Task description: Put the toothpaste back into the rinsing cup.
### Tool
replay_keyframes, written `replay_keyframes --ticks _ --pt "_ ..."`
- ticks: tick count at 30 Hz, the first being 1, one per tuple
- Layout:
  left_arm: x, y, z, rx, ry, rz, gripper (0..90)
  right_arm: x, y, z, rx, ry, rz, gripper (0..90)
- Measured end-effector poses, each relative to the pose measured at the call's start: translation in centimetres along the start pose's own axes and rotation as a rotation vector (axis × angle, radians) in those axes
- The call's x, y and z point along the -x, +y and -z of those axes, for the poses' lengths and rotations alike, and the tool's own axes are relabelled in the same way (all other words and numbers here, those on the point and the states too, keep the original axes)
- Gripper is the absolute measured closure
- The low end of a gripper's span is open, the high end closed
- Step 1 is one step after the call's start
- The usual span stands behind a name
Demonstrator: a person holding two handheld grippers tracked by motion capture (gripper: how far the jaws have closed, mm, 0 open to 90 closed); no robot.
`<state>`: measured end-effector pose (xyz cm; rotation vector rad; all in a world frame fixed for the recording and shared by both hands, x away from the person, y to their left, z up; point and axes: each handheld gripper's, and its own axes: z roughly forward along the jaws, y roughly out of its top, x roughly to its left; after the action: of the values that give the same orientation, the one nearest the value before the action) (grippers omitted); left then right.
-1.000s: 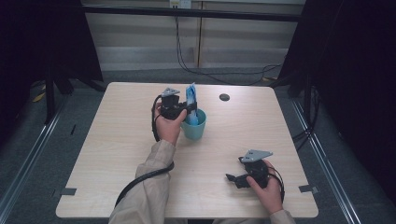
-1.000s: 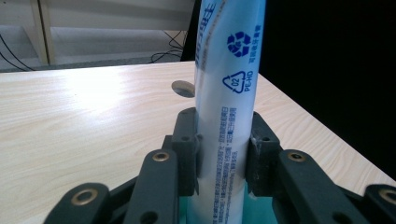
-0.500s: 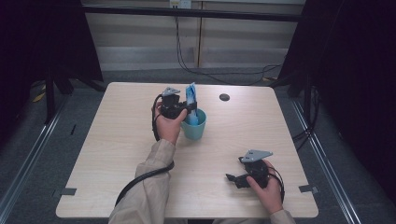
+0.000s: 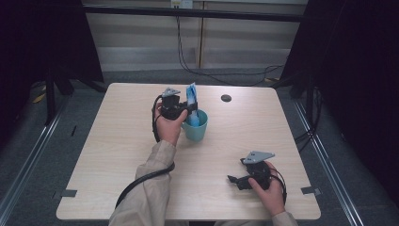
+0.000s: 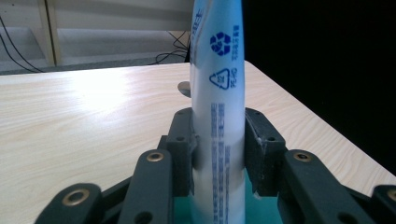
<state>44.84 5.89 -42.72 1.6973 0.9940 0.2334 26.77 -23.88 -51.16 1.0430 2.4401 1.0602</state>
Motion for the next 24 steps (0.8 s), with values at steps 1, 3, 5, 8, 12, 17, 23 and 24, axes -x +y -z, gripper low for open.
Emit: replay_keyframes --ticks 1,3,5,8,12,17,23,24 --pt "0.0 0.0 0.0 0.008 -0.005 0.006 65.9 0.0 0.0 0.0 0.0 0.0 0.0 12.4" --pt "0.0 0.1 0.0 0.008 -0.008 0.007 65.0 0.0 0.0 0.0 0.0 0.0 0.0 12.4" --pt "-0.1 0.1 0.0 0.004 -0.009 0.003 64.9 0.0 0.0 0.0 0.0 0.0 0.0 12.4" --pt "-0.2 -0.1 0.1 0.004 -0.008 0.004 64.2 0.0 0.0 0.0 0.0 0.0 0.0 12.4" --pt "-0.3 -0.3 0.1 0.017 -0.014 -0.004 61.6 0.0 0.0 0.0 0.0 0.0 0.0 12.4" --pt "-0.5 -0.4 0.5 0.009 -0.01 0.003 60.7 0.0 0.0 0.0 0.0 0.0 0.0 12.4" --pt "-0.8 -0.7 1.0 0.003 -0.004 0.023 57.4 0.0 0.0 0.0 0.0 0.0 0.0 12.4" --pt "-0.9 -0.7 1.1 0.0 -0.003 0.027 57.3 0.0 0.0 0.0 0.0 0.0 0.0 12.4"
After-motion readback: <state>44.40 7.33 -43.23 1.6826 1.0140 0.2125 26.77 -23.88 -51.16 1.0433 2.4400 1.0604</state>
